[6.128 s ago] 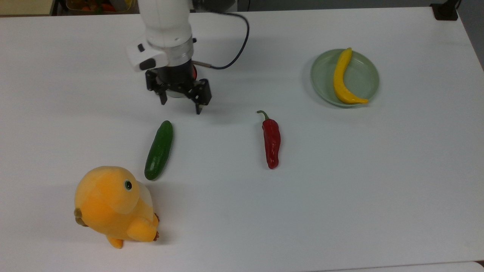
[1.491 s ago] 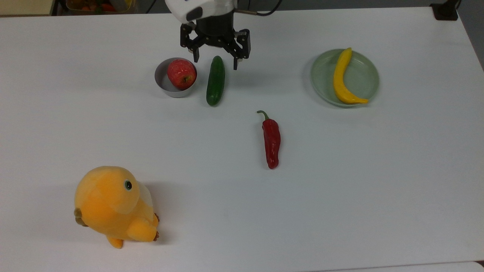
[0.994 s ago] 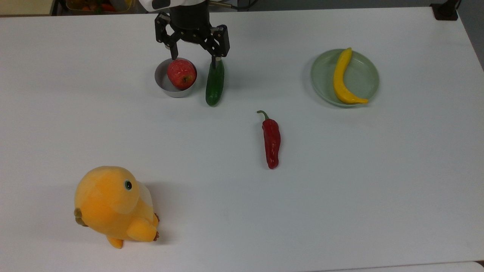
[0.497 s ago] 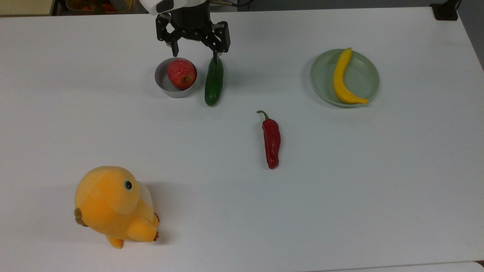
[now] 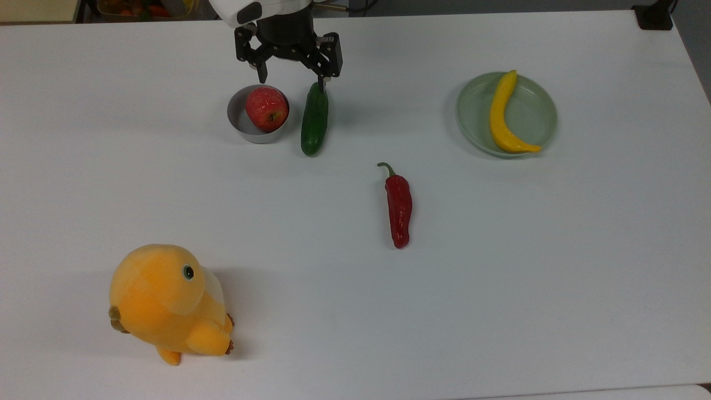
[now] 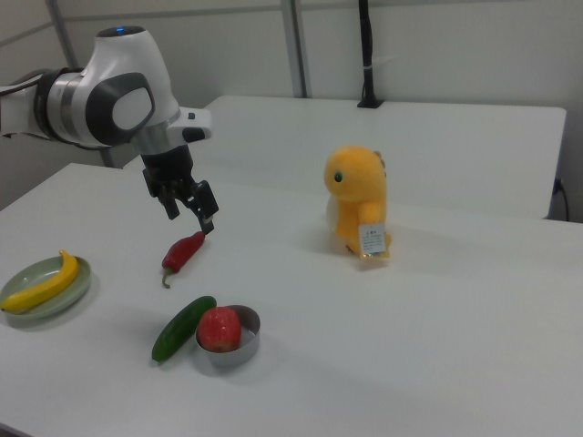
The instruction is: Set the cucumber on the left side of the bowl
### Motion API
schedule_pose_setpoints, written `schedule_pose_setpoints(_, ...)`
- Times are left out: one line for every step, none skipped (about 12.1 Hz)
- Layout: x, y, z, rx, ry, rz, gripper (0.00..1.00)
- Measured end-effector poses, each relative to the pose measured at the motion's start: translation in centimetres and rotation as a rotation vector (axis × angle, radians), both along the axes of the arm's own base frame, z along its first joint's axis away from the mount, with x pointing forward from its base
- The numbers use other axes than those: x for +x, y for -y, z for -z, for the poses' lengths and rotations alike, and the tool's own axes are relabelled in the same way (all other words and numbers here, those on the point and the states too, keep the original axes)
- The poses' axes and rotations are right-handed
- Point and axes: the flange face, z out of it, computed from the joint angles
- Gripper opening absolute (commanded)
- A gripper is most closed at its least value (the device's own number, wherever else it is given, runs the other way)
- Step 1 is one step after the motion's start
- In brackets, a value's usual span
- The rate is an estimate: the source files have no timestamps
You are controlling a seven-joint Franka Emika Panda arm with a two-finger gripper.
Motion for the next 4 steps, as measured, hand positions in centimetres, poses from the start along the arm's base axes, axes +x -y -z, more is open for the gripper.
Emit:
schedule_pose_setpoints(-0.02, -0.10, 0.04, 0.000, -0.001, -0.002, 1.00)
schedule_pose_setpoints(-0.04, -0.12, 0.09, 0.000, -0.002, -0.003, 1.00)
schedule_pose_setpoints(-0.13, -0.12, 0.29, -0.002, -0.010, -0.019, 1.00)
schedule_pose_setpoints(-0.39, -0.13, 0.64, -0.007, -0.034, -0.056, 1.00)
